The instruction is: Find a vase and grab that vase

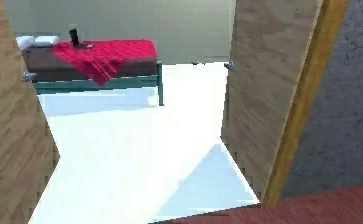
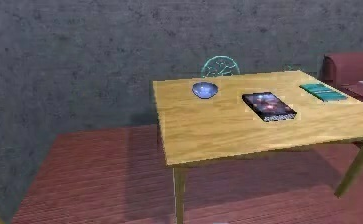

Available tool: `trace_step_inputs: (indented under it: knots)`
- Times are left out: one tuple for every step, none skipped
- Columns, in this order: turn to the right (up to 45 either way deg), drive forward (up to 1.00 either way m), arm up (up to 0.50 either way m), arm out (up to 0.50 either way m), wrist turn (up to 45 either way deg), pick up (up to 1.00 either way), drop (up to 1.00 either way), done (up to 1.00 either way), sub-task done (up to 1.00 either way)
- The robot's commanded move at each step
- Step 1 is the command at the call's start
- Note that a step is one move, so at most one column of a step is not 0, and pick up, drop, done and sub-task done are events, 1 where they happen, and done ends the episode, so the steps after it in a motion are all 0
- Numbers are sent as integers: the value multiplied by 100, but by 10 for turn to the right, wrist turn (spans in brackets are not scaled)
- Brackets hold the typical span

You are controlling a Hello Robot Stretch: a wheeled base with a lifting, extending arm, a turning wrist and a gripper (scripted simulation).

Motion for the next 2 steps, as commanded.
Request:
trace_step_inputs:
  knots:
    - [0, 100, 0, 0, 0, 0, 0, 0, 0]
    - [-30, 0, 0, 0, 0, 0, 0, 0, 0]
